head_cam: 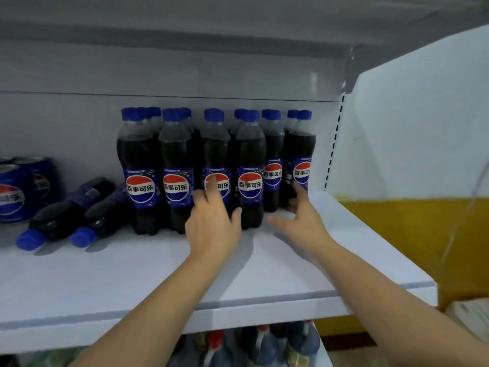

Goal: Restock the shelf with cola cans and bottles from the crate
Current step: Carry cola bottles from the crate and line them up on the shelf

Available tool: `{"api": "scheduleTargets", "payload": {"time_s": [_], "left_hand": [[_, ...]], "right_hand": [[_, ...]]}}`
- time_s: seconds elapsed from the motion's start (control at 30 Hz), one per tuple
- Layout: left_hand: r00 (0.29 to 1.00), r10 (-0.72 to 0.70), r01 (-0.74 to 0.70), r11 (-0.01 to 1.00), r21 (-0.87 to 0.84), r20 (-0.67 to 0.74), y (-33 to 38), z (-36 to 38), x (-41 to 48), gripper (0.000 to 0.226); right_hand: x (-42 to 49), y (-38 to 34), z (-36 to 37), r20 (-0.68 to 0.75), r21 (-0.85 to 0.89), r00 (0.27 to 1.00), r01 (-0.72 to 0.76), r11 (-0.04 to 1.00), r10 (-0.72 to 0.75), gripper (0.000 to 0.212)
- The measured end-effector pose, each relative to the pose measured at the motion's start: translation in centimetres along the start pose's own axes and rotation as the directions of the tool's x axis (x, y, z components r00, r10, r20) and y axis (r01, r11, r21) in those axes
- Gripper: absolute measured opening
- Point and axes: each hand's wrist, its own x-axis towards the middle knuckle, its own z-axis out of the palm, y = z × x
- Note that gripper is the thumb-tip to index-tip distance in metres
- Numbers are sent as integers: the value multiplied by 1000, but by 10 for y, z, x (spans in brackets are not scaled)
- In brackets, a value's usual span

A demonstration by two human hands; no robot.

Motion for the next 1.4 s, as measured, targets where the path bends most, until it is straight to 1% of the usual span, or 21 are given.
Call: {"api": "scheduleTargets", "payload": {"time_s": [0.07,0.13,0.23,0.33,0.47,0.57,0.63,0.73,0.87,0.97,1.07,1.2,1.3,1.4], "left_hand": [[998,60,-58,997,-44,32,13,2,-12,73],[992,113,-106,989,-104,64,33,8,-28,72],[978,185,-155,955,-253,97,72,20,-53,71],[951,270,-183,887,-423,154,130,35,-90,67],[891,371,-140,772,-620,261,221,69,-159,67],[834,457,-126,703,-700,310,286,104,-216,68],[778,507,-91,675,-732,371,326,125,-254,67],[660,586,-51,659,-750,470,381,151,-302,65],[521,680,-42,623,-781,515,442,190,-352,61],[404,717,-49,637,-769,568,483,228,-383,56],[290,759,-62,623,-780,583,529,273,-406,55],[164,802,-58,589,-806,574,593,333,-420,52],[75,800,-70,600,-797,595,637,376,-421,49],[-30,809,-132,580,-804,588,674,415,-425,42]], "right_hand": [[-14,-2,-19,-34,51,997,-71,996,73,86],[-27,-4,-42,-59,17,992,-107,994,108,83],[-49,5,-89,-120,-2,986,-114,993,113,82],[-83,22,-148,-213,-62,969,-139,988,123,80],[-142,47,-248,-382,-23,909,-187,982,164,73],[-194,71,-329,-512,-13,836,-240,971,200,70],[-229,86,-379,-587,-11,775,-298,955,235,69],[-277,106,-443,-683,21,668,-387,922,295,64],[-328,143,-505,-768,83,537,-457,886,349,58],[-354,174,-539,-812,132,429,-527,840,396,52],[-366,205,-579,-845,151,342,-585,797,411,50],[-362,245,-638,-893,171,225,-632,756,390,49],[-353,280,-675,-887,244,148,-656,715,438,48],[-348,316,-704,-871,320,80,-655,684,484,48]]}}
